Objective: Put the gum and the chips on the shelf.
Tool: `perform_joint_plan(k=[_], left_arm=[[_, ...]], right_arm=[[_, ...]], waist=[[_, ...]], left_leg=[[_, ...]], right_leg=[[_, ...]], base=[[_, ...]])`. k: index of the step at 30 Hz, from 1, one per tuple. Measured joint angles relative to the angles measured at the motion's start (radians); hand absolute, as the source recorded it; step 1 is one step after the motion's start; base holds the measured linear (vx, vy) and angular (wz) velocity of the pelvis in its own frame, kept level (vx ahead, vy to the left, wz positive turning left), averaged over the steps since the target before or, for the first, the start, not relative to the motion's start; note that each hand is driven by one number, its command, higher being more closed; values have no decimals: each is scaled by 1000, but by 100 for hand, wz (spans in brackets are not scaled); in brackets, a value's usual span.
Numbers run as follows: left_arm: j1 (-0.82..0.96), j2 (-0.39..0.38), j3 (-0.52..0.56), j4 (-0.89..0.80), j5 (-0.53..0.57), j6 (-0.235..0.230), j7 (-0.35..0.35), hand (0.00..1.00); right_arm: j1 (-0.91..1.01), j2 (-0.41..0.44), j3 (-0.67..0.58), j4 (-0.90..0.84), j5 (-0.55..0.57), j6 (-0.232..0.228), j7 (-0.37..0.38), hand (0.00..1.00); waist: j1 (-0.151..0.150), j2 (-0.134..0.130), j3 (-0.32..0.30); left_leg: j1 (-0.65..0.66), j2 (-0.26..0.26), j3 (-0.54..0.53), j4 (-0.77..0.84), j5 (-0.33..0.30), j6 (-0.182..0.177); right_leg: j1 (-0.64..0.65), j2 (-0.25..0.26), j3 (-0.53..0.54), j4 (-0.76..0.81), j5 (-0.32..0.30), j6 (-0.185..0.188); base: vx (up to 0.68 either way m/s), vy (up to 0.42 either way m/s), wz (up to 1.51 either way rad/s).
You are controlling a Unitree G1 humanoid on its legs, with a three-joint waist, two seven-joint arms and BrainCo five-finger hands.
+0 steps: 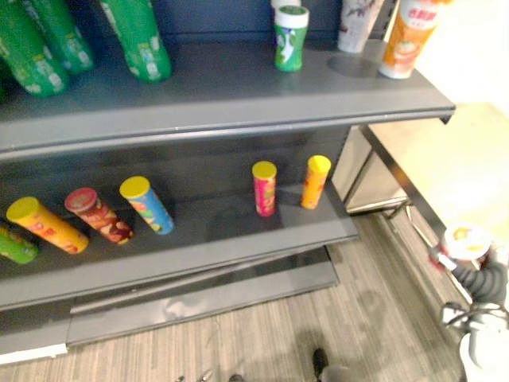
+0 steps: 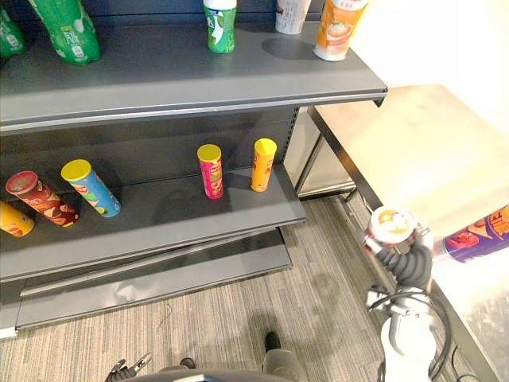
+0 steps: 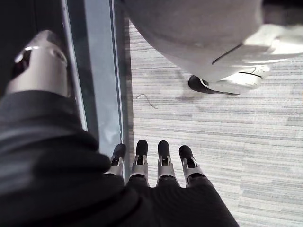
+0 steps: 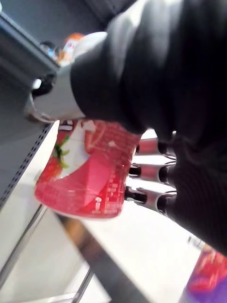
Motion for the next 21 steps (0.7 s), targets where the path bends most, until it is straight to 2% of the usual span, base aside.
perform_joint_plan(k=[6, 9, 12, 18, 21], left_arm=[[9, 1, 23, 8, 33, 1, -28, 0], [9, 6, 25, 9, 38, 2, -40, 0], [8, 5, 33, 9, 39, 10, -44, 0], [14, 5, 57, 34, 39, 18, -46, 0], [20, 5, 61, 48, 39, 22, -47, 0]], right_arm=[[-122, -85, -56, -66, 3, -23, -1, 100], [-211, -164, -76, -72, 42, -53, -8, 100], [-275, -214, -74, -72, 54, -66, -6, 100], [-382, -318, 46, -22, 130, -78, 13, 100], [-501, -391, 114, 102, 169, -76, 24, 100]], waist=[[10, -13, -39], [10, -19, -49], [24, -22, -54], [25, -14, -68], [27, -15, -73]], left_leg=[[24, 1, -27, -62, 31, -3], [38, -4, -36, -86, 48, -3], [38, -4, -41, -86, 50, -3], [48, -3, -60, -122, 75, -4], [48, -3, -60, -125, 75, -4]], right_leg=[[27, 4, -25, -30, 4, -5], [39, 2, -31, -34, 4, -5], [40, 2, -32, -35, 4, -5], [41, 4, -34, -37, 4, -5], [42, 4, -31, -37, 4, -5]], base=[[12, -17, 15], [9, 1, 15], [-4, -1, 2], [-6, -2, 5], [-26, 0, 0]])
